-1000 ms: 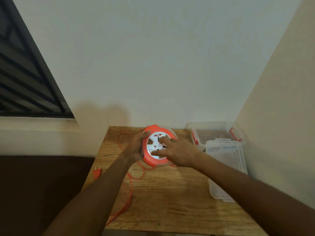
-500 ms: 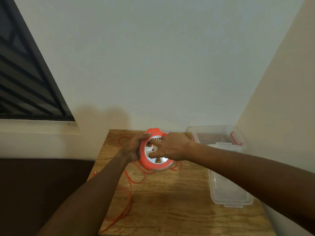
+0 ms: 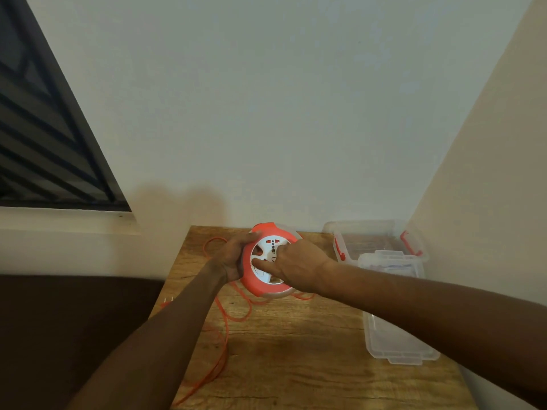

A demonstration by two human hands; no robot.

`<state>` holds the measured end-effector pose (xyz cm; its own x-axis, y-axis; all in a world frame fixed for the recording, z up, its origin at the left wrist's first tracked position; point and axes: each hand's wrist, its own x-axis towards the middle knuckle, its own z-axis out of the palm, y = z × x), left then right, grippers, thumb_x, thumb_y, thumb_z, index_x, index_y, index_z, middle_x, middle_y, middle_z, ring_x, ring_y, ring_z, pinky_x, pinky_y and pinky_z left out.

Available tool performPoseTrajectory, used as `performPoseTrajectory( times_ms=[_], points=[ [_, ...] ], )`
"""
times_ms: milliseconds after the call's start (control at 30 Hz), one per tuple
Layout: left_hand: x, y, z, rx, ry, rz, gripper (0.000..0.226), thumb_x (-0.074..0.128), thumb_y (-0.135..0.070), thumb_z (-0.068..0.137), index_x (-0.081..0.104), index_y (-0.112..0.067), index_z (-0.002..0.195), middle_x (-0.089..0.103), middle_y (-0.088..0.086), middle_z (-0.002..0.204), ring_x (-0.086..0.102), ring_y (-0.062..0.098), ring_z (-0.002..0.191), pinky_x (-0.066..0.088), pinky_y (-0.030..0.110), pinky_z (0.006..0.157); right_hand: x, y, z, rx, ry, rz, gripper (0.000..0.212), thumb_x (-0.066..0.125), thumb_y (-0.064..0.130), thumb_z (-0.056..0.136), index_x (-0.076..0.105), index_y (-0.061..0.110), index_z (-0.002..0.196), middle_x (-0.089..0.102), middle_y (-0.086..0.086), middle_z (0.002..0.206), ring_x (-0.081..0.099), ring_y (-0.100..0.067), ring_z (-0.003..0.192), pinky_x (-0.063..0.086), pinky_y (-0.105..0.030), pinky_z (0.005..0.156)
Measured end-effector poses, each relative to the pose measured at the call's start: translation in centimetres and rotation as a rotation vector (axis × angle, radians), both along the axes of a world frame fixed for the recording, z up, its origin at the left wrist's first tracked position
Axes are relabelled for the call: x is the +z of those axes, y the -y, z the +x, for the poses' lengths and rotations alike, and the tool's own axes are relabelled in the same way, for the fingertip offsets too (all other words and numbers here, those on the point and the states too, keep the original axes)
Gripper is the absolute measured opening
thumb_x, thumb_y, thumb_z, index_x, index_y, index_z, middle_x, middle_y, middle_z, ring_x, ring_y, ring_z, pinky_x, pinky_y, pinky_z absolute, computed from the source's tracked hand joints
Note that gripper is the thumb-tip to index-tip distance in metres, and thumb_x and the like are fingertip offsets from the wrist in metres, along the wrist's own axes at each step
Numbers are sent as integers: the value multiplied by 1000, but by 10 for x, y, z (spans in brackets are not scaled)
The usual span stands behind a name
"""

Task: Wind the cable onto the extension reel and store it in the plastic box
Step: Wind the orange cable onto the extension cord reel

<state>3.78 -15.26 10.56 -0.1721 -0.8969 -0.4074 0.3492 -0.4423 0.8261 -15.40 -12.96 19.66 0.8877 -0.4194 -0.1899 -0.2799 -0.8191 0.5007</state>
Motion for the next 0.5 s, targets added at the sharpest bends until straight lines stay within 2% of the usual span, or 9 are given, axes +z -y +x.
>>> performPoseTrajectory(
  times_ms=[67, 167, 233, 300, 400, 500],
  points=[
    [0, 0, -2, 8, -21, -1, 43, 70, -36, 85, 71, -6, 116, 76, 17, 103, 74, 34, 88, 60, 47, 80, -1, 2, 0, -30, 16, 14, 73, 56, 12, 96, 12, 25, 153, 67, -10, 99, 64, -27, 82, 54, -35, 62],
    [4, 0, -5, 22, -46, -12, 39, 64, -34, 89, 71, -7, 115, 77, 16, 101, 74, 32, 85, 61, 45, 77, 0, 0, 1, -89, 39, 6, 82, 62, 17, 92, 9, 22, 155, 66, -14, 108, 64, -27, 85, 55, -35, 65],
    [6, -1, -7, 32, -60, -23, 34, 60, -33, 91, 71, -7, 111, 78, 14, 96, 75, 30, 81, 62, 42, 74, 2, -1, 1, -153, 92, 9, 86, 65, 23, 90, 9, 18, 155, 64, -14, 113, 63, -25, 85, 48, -31, 59],
    [8, -1, -8, 36, -51, -28, 31, 59, -32, 92, 71, -8, 108, 78, 12, 93, 75, 28, 78, 62, 40, 72, 5, 0, 2, -209, 109, 30, 88, 66, 30, 88, 10, 21, 155, 63, -11, 117, 64, -25, 89, 42, -32, 57],
    [10, 0, -13, 37, -53, -46, 32, 62, -32, 88, 71, -8, 108, 78, 11, 91, 75, 27, 76, 62, 39, 70, 6, 3, 6, -297, 123, 65, 81, 65, 40, 87, 21, 28, 153, 62, -6, 120, 64, -26, 96, 40, -32, 58],
    [8, 2, -17, 71, -62, -56, 27, 57, -30, 96, 71, -10, 106, 79, 10, 90, 75, 27, 75, 62, 39, 70, 3, 7, 11, -347, 184, 78, 72, 68, 37, 86, 33, 30, 148, 62, -5, 126, 63, -27, 105, 48, -34, 65]
  ],
)
